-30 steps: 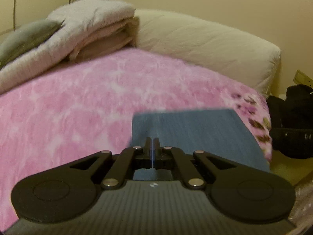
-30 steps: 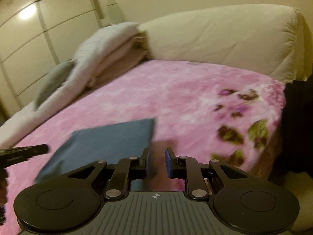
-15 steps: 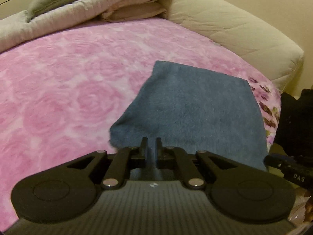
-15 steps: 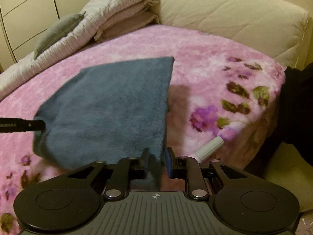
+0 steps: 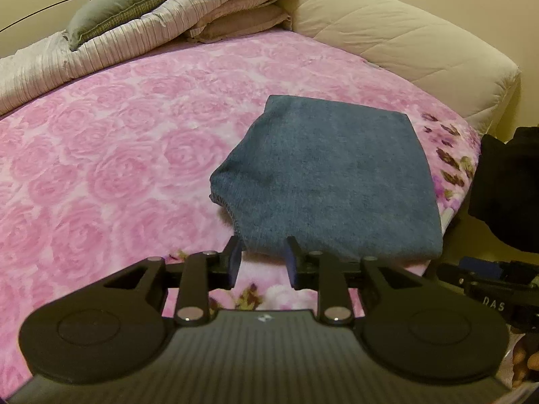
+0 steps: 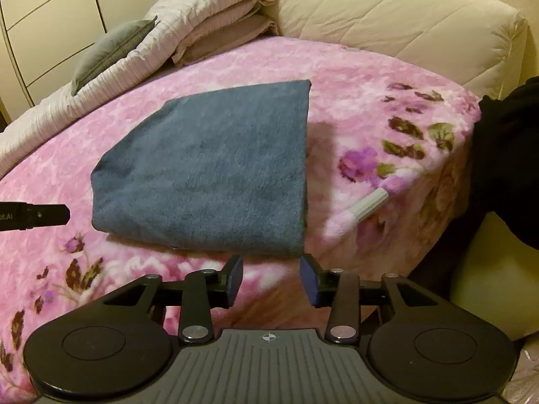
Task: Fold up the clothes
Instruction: 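Grasp the folded jeans at both sides with both grippers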
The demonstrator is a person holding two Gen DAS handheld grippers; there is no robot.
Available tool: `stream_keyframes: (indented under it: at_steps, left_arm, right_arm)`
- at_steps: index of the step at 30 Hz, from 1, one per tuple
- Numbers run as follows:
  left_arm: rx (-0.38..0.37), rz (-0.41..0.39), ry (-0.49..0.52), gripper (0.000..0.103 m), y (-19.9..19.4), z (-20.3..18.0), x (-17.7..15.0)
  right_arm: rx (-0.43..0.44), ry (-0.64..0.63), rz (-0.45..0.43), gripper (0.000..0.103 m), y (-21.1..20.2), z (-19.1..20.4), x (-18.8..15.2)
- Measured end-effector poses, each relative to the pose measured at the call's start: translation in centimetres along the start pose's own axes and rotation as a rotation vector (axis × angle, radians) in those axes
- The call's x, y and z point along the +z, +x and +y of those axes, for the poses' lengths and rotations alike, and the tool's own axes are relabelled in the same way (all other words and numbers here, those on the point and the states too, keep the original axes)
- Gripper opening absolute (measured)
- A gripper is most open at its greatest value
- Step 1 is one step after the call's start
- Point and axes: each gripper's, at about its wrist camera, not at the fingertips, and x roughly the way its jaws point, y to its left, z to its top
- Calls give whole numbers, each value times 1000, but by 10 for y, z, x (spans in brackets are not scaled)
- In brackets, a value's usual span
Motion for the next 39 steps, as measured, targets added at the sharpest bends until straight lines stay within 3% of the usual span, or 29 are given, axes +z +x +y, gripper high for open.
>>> stream_keyframes:
  at_steps: [5,12,18,23,26,31,39]
  left_arm:
    - [-14,-8,-10,27,-1,0,-2]
    - [-144,27,-145,28,16,35,-9]
    - [-234,20,-167,35,23,58,-5]
    - [-249,-9,-174,39,33,79,15]
    - [-273,-21,-185,40,41,89,29]
    - [-289,-27,-214,41,60,98,45]
    - [-311,-17,-243,41,81,102,55]
  right_arm:
    - [-2,12,-2,45,-2,-3,2]
    - [17,67,35,46,8,-21,1]
    - [151,193,19,46,11,-51,8]
    - [232,358,-3,46,22,-88,25]
    - [266,436,-21,52,29,-106,37]
    - [313,467,-25,62,47,-114,56]
    - [351,508,14,65,93,-110,75]
